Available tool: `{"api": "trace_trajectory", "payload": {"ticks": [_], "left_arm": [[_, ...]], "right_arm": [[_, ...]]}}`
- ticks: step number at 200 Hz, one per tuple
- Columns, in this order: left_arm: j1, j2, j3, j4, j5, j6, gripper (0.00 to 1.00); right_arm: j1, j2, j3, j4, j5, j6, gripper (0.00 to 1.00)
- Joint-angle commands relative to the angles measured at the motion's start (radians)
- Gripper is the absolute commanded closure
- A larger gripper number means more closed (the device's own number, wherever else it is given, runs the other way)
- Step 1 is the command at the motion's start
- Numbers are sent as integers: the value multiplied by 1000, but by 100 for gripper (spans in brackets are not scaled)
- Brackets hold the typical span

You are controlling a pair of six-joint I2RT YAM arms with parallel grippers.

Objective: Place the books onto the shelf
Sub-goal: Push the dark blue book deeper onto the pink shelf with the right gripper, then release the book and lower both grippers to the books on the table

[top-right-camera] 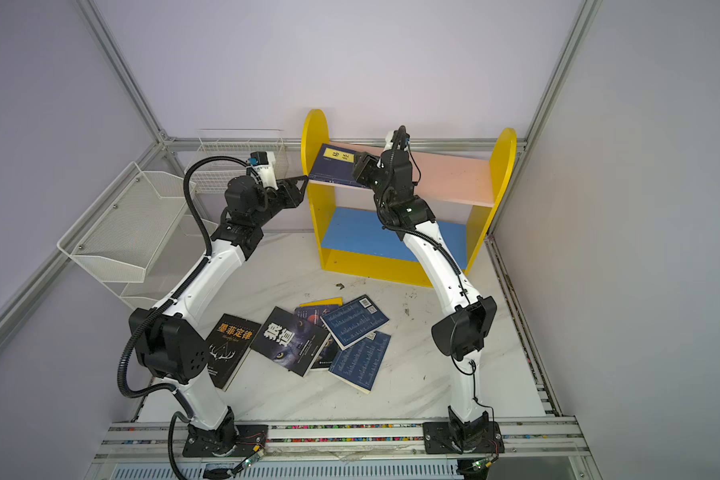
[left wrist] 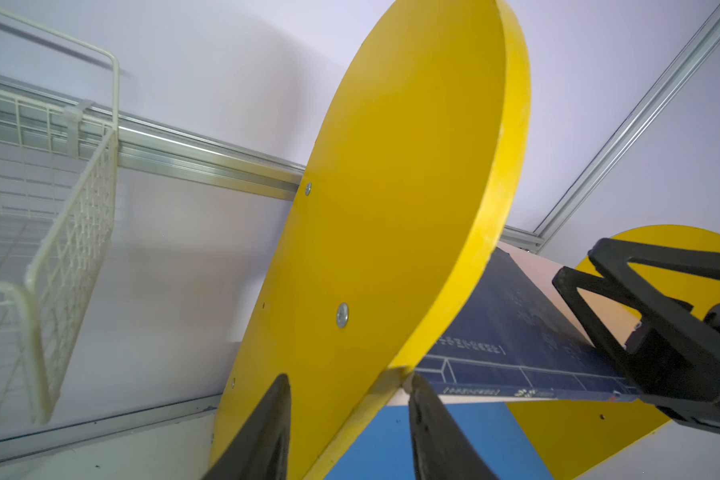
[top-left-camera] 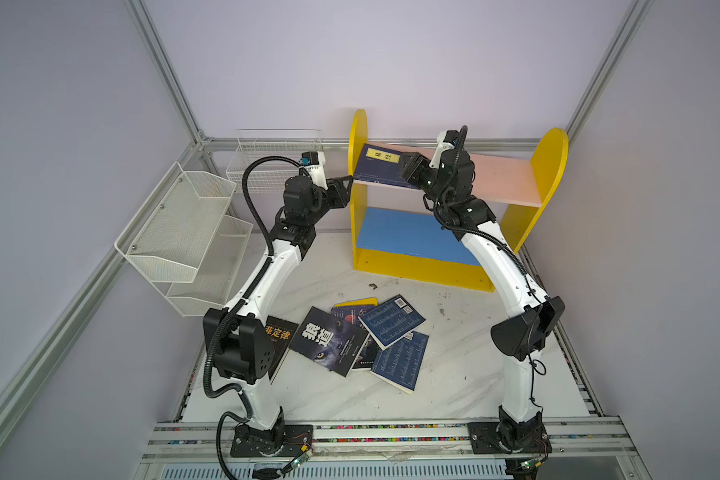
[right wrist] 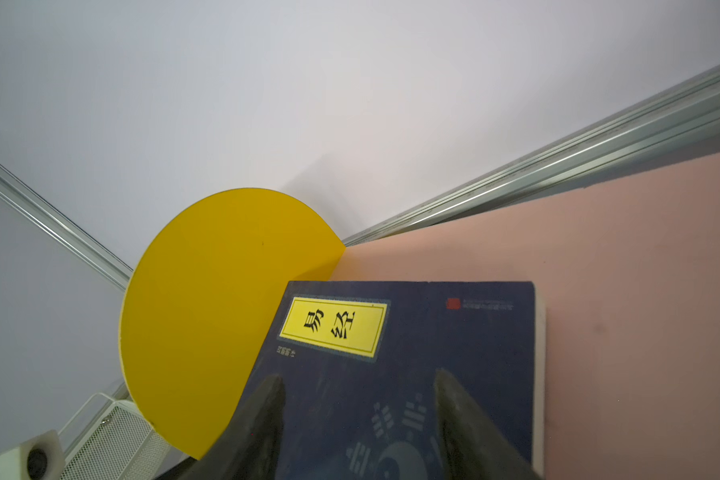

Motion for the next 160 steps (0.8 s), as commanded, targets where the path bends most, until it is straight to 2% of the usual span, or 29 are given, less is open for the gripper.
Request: {"api": "trace_trajectory", "payload": {"ticks": [1, 25, 41, 69, 93, 102, 117, 144, 160], "left_arm": [[-12, -82, -12, 48, -7, 12, 45], [-12, -154, -97, 26, -1, 21, 26], [-13, -207, -170, -19, 34, 42, 14], [-21, -313, -313, -166, 109, 94, 6], [-32, -360, -397, -355, 135, 99, 4], [-35, -371, -446, -389, 143, 85, 2], [-39, -369, -515, -420, 194, 66, 0], [-59, -269, -563, -500, 335, 85, 0], [-80, -203, -567, -542, 388, 119, 0]], "right_arm": [[0, -43, 7, -16, 37, -95, 35], [0, -145, -91, -18, 65, -182, 28], [1, -230, -173, -34, 35, -247, 21], [17, -408, -373, -93, -54, -286, 18], [96, -559, -606, -114, 54, -335, 18], [116, -593, -689, -130, 88, -306, 18], [135, -643, -835, -128, 61, -224, 20], [175, -698, -1145, 52, 31, -66, 21], [178, -672, -1245, 104, 0, -27, 22]]}}
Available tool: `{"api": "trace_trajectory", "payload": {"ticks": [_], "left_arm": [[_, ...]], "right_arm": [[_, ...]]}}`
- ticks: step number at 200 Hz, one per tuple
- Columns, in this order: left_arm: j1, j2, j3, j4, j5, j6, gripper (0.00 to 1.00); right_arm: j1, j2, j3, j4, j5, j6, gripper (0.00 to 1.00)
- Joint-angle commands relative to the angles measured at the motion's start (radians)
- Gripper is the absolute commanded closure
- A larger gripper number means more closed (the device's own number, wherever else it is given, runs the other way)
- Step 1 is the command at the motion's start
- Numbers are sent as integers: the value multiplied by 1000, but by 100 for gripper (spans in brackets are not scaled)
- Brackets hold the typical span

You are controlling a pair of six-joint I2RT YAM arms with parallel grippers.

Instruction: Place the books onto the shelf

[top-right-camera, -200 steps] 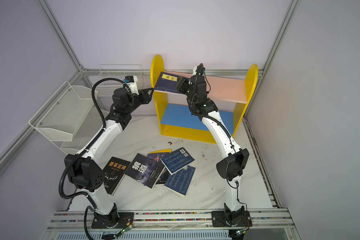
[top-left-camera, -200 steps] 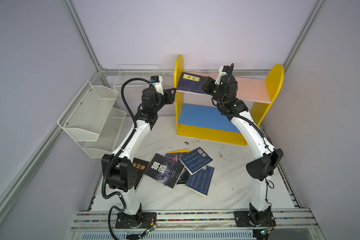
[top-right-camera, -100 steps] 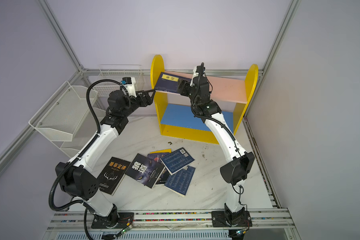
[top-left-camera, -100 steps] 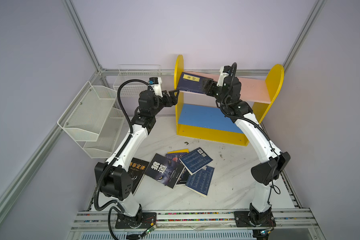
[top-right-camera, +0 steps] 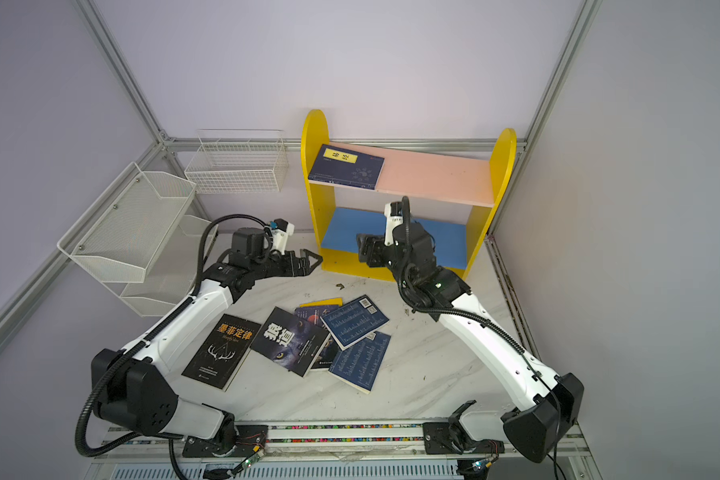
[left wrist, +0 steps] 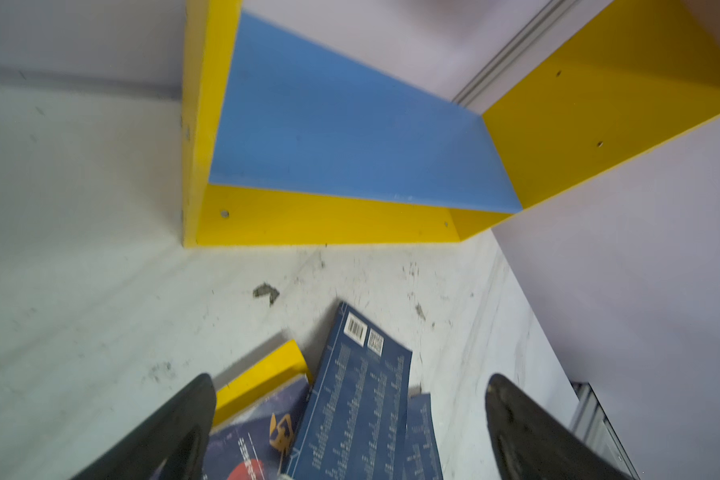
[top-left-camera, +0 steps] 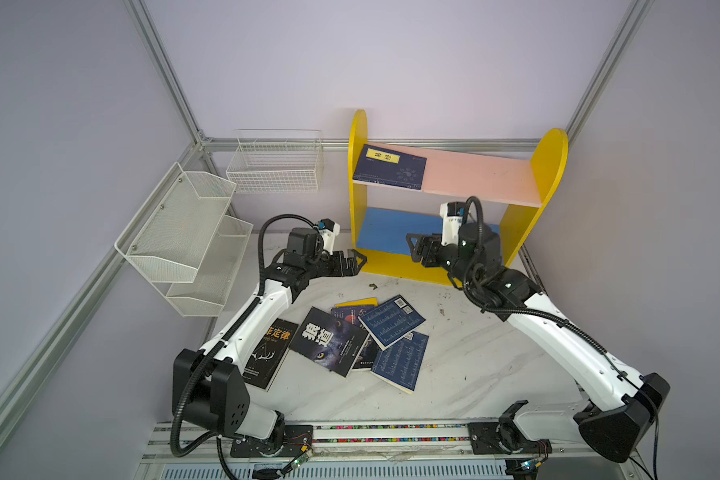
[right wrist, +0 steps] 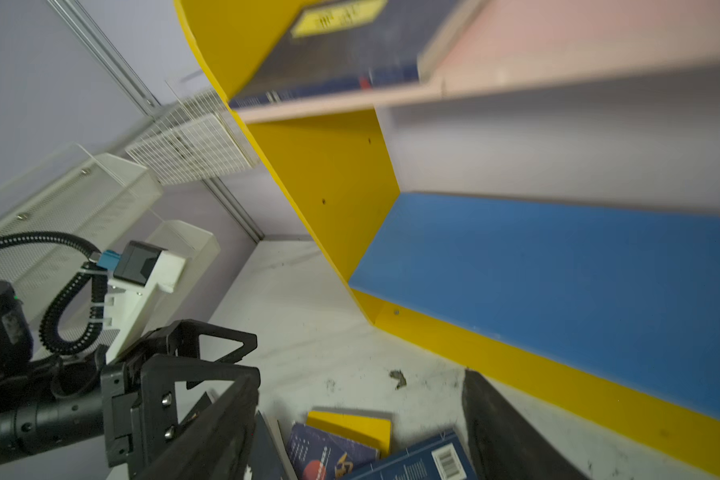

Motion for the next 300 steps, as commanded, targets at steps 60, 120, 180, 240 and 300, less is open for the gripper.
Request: {"api": "trace_trajectory", "payload": {"ticks": [60, 120, 180, 240, 300], "left_arm": [[-68, 230, -96, -169, 187, 104, 7], [-90, 318, -80, -171, 236, 115, 36], [-95, 361, 14, -157, 287, 95, 73], [-96, 188, 94, -190, 152, 90, 100], [-220, -22, 186, -336, -276, 393, 100]], "right_arm": [[10, 239, -306, 99, -175, 67, 22], [12, 365, -380, 202, -285, 102, 28], [10, 385, -405, 248, -325, 123, 32], [-60, 249, -259, 131, -320, 197, 12], [-198, 206, -10, 44, -664, 423, 3]]}}
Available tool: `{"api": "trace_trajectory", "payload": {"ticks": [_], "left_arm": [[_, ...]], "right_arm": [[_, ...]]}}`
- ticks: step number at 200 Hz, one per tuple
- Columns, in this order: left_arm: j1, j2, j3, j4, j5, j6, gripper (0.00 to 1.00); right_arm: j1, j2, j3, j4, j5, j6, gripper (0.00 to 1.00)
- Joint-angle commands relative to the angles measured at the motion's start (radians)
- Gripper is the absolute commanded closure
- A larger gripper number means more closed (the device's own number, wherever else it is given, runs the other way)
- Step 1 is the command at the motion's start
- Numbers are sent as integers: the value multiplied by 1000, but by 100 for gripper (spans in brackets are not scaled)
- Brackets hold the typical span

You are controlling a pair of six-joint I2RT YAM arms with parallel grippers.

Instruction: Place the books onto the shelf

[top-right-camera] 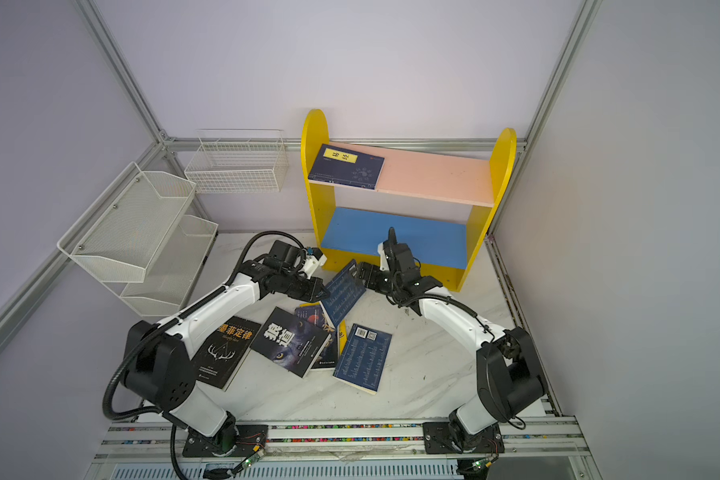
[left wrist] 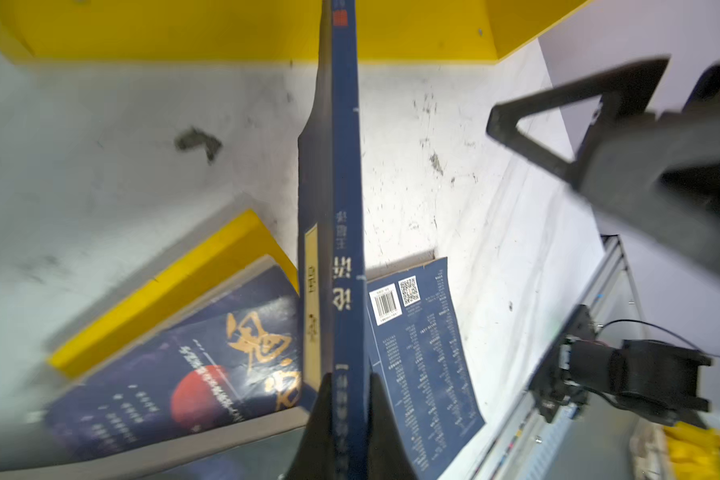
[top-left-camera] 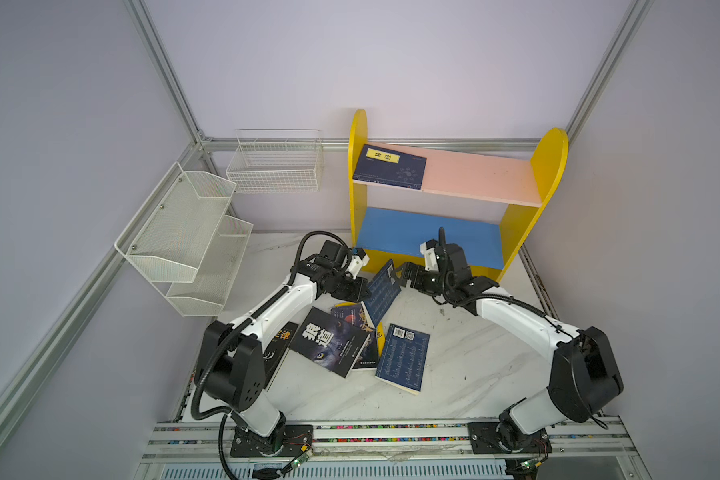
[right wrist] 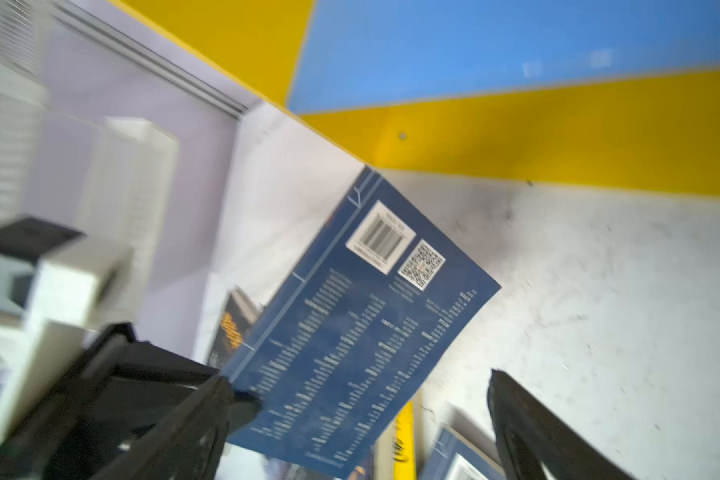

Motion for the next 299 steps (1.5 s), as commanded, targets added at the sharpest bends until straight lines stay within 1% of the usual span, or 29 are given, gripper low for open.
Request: {"api": "trace_trajectory", "payload": {"ticks": [1, 16, 32, 47, 61, 84, 101, 119, 136, 141, 160, 176, 190, 234, 247, 264, 286, 299], "left_arm": [[-70, -73, 91, -53, -197, 183, 100], [-136, -95, 100, -75, -320, 256, 100], [-199, -107, 104, -82, -433, 306, 100], [-248, -113, 103, -78, -519, 326, 100], [-272, -118, 94, -63, -567, 325, 100], [-292, -130, 73, -18, -609, 318, 100], [-300, -143, 60, 11, -644, 338, 100], [-311, -151, 56, 25, -674, 375, 100], [-319, -150, 36, 35, -705, 381, 100], [-319, -189, 23, 44, -707, 384, 100], [-331, -218, -25, 79, -724, 397, 100], [-341, -230, -50, 91, -725, 409, 100], [-354, -233, -65, 92, -730, 427, 100], [-382, -257, -113, 122, -724, 443, 100], [-390, -260, -129, 122, -739, 449, 100], [-401, -267, -140, 126, -753, 455, 100], [-404, -272, -154, 144, -764, 459, 100], [-405, -268, -164, 152, -772, 467, 100]], "right_arm": [[-33, 19, 61, -51, -190, 135, 3], [-34, 42, 98, -44, -247, 166, 3], [-33, 66, 122, -55, -277, 201, 4], [-34, 82, 144, -117, -275, 189, 7], [-35, 73, 136, -152, -260, 180, 8], [-35, 59, 105, -160, -275, 186, 9], [-36, 58, 73, -174, -299, 179, 10], [-40, 75, 60, -155, -334, 178, 13], [-40, 97, 63, -141, -345, 173, 19], [-40, 101, 61, -136, -346, 173, 20], [-41, 119, 44, -91, -369, 207, 23], [-44, 128, 39, -30, -404, 250, 23], [-54, 137, 51, -2, -414, 278, 19], [-59, 212, 66, 22, -439, 287, 16], [-65, 215, 73, 36, -435, 287, 16], [-69, 222, 89, 36, -439, 287, 22], [-70, 238, 82, 47, -466, 307, 49], [-70, 237, 59, 91, -484, 343, 61]]}}
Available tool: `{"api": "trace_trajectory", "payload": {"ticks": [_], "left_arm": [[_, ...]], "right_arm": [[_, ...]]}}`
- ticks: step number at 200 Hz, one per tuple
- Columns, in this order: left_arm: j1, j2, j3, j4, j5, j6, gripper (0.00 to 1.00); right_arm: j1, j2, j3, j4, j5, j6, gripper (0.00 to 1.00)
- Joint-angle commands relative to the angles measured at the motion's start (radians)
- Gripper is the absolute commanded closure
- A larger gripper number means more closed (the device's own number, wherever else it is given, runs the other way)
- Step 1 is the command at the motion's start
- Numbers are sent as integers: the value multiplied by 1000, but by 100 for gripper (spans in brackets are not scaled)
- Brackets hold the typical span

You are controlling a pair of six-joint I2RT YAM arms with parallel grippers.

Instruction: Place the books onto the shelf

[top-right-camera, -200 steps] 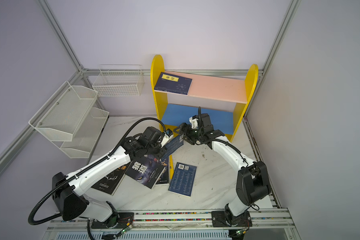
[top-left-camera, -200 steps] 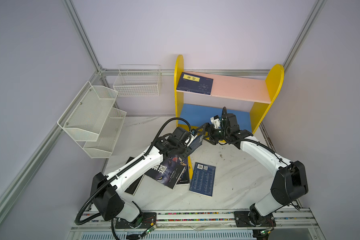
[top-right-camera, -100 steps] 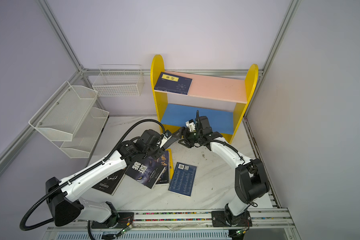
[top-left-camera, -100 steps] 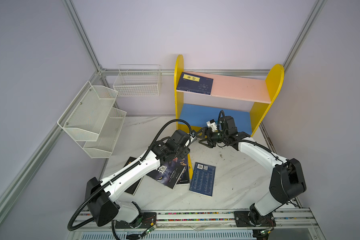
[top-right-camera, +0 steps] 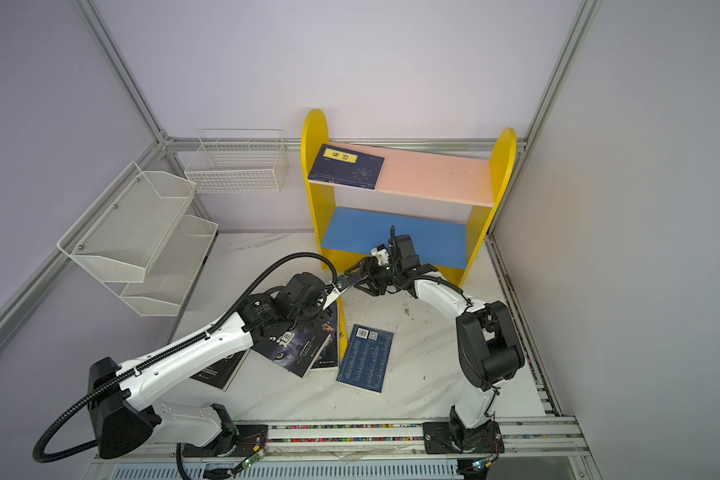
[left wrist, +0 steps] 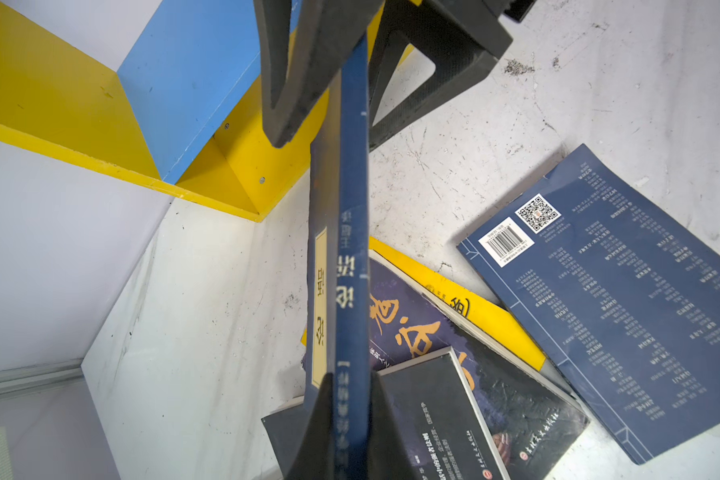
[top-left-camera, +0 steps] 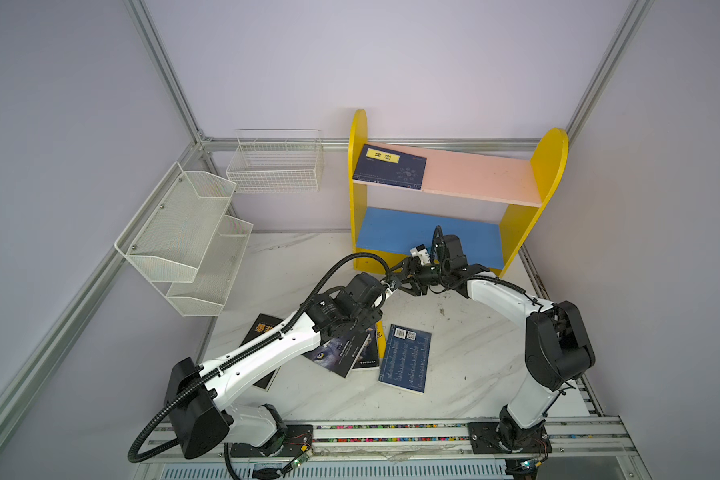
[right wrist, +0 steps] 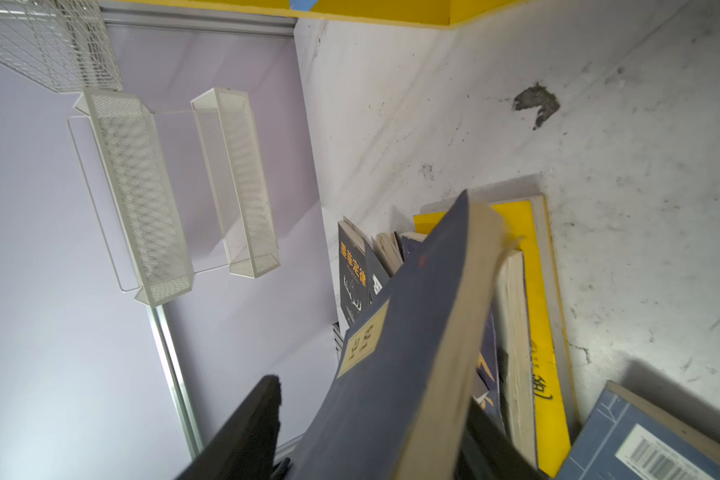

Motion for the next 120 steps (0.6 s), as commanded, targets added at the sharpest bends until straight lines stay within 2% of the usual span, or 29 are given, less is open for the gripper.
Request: {"api": "trace_trajectory", "payload": {"ticks": [1, 16, 32, 37, 46, 51, 60, 71, 81, 90, 109, 120], "left_arm": [[-7, -59, -29, 141, -38, 29, 100], [-7, -51, -35, 145, -51, 38, 97], [-7, -51, -53, 154, -85, 38, 84], [-7, -52, -61, 158, -97, 38, 77], [-7, -60, -76, 165, -120, 15, 55], [-7, -65, -83, 171, -146, -15, 46], [-7, -75, -89, 176, -177, -61, 35], [-2, -90, -95, 175, -170, -85, 16], [7, -96, -85, 158, -153, -113, 5], [25, -95, -61, 128, -121, -151, 0], [85, -82, 1, 63, -16, -250, 0], [146, -76, 35, 46, 99, -300, 0]], "right_arm": [[-7, 14, -8, 63, -25, 55, 62], [-9, 11, -23, 105, -40, 87, 74], [-13, 5, -19, 110, -35, 90, 82], [-17, 3, -19, 110, -31, 91, 83], [-27, -5, -21, 111, -18, 93, 85], [-33, -7, -23, 110, -12, 93, 85], [-50, -13, -29, 108, 1, 91, 86], [-72, -20, -38, 111, 15, 89, 88], [-88, -28, -42, 109, 27, 81, 89], [-94, -36, -38, 100, 42, 69, 88], [-95, -42, 6, 36, 85, 4, 89], [-95, -41, 38, 3, 91, -45, 89]]}}
